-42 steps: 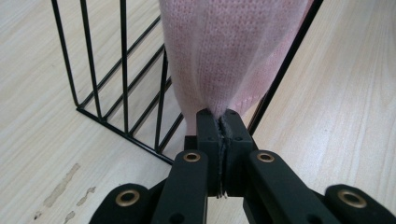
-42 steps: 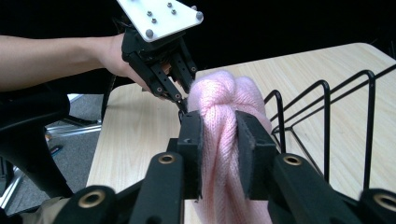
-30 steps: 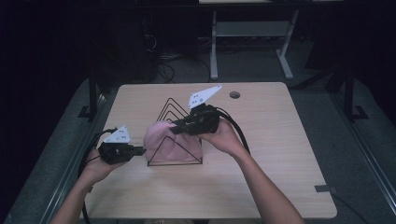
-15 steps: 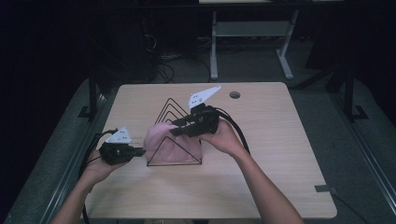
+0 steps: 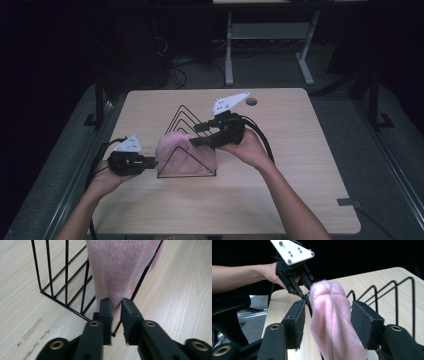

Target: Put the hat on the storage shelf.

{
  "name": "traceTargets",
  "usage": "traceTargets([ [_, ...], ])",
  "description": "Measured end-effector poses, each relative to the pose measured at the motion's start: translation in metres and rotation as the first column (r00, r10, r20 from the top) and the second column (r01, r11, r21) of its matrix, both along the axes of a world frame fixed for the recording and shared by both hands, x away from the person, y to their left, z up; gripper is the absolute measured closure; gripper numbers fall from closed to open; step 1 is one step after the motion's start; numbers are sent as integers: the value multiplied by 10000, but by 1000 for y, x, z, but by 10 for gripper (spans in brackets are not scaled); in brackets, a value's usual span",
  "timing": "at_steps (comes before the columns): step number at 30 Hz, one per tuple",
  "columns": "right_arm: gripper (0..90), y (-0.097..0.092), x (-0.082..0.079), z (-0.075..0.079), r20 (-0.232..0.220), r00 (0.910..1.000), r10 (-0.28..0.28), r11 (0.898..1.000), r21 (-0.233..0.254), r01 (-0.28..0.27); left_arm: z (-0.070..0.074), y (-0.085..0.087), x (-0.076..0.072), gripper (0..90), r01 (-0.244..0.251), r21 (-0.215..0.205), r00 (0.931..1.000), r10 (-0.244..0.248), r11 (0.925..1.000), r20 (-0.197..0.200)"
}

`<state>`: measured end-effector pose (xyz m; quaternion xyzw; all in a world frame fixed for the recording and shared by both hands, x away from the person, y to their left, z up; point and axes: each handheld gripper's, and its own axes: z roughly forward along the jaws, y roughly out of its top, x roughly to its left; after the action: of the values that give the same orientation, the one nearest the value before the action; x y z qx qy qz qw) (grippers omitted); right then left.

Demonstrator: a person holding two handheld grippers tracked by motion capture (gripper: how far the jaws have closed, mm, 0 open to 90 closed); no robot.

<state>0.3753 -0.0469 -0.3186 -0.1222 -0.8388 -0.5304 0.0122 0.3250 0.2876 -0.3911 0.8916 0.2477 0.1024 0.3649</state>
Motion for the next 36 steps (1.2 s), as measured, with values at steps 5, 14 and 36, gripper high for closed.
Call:
traceTargets([
  [5, 390, -14, 0, 0, -48, 9995, -317, 9995, 6, 317, 2, 3, -2, 678, -25, -90, 10000, 25, 10000, 33],
  [14, 353, -41, -6, -3, 13, 9961, -881, 9961, -103, 882, 4, 7, -4, 601, -159, -221, 9998, 161, 9996, 93],
  [36, 275, -109, -17, -23, -197, 9670, -2541, 9669, -271, 2536, 1, 21, -8, 442, -899, -651, 9960, 896, 9938, -66],
])
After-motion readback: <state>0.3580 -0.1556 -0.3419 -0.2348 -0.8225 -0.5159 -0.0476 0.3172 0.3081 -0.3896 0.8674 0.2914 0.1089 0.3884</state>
